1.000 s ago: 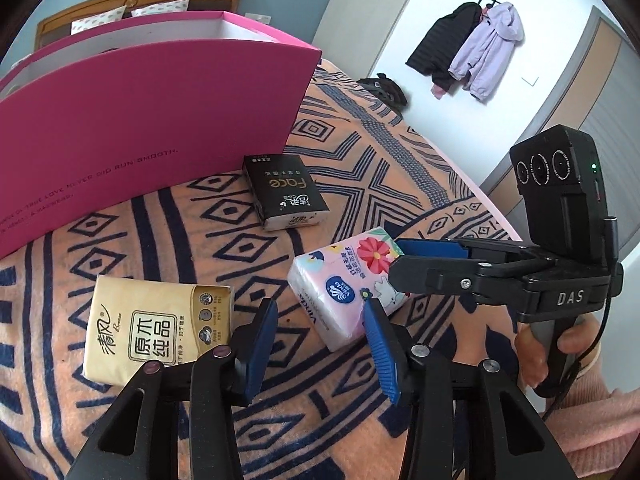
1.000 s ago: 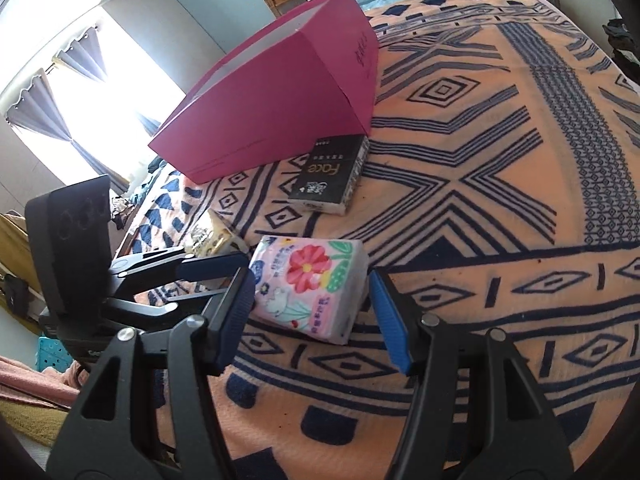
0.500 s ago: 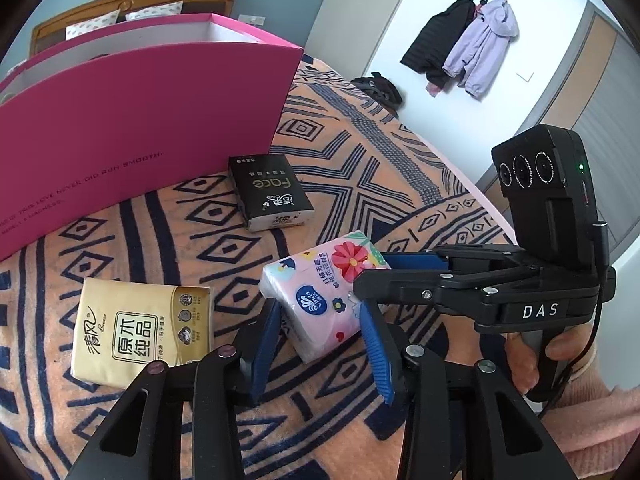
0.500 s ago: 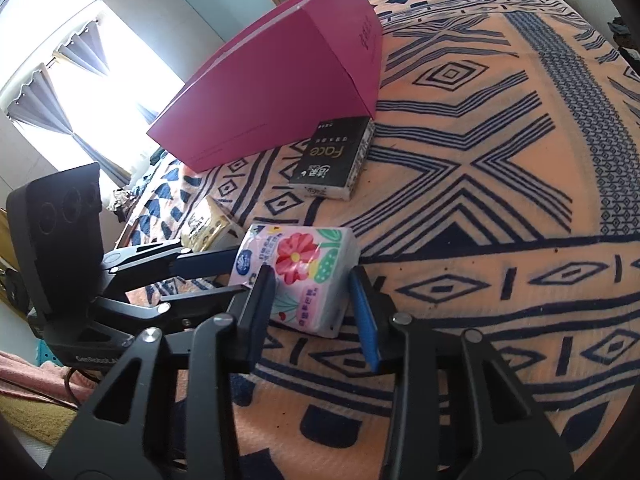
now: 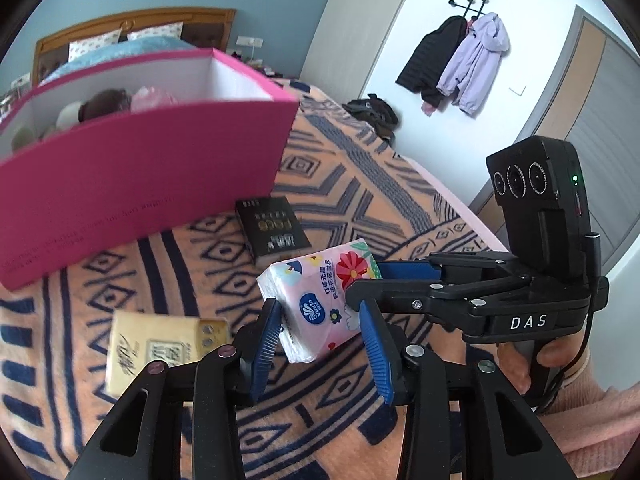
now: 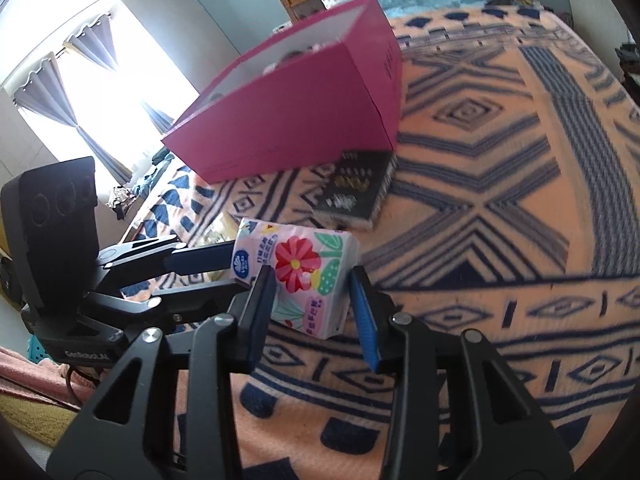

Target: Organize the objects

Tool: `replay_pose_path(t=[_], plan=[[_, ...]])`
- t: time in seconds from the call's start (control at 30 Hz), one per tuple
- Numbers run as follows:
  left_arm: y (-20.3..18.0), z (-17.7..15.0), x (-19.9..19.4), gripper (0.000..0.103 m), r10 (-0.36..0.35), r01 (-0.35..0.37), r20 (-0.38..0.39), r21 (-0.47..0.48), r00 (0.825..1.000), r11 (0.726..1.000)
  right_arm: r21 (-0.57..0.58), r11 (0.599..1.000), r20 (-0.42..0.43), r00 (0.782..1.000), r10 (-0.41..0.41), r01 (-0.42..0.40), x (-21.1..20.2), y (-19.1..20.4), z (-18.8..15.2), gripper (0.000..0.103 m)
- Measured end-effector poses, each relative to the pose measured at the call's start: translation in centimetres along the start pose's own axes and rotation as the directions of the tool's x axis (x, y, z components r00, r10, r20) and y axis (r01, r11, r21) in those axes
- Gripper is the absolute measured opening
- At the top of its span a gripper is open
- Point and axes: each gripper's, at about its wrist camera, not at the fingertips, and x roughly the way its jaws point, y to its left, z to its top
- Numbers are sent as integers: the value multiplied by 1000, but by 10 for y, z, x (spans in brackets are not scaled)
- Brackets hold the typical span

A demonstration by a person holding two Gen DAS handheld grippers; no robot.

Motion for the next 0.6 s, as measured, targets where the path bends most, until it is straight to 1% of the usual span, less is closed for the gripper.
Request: replay_pose_path(t=[0.3, 0.4, 0.6], plan=[[3, 25, -24, 41, 47, -50, 82, 32, 996, 998, -87, 996, 60, 998, 8, -3, -8, 23, 31, 41], [4, 36, -31, 41, 70, -76, 115, 45, 991, 996, -115, 993, 86, 996, 14, -4, -11, 31, 42, 41], [10, 51, -42, 41, 93, -102, 154, 57, 984, 993, -158, 987, 116, 993, 22, -4, -14, 41, 63, 41]])
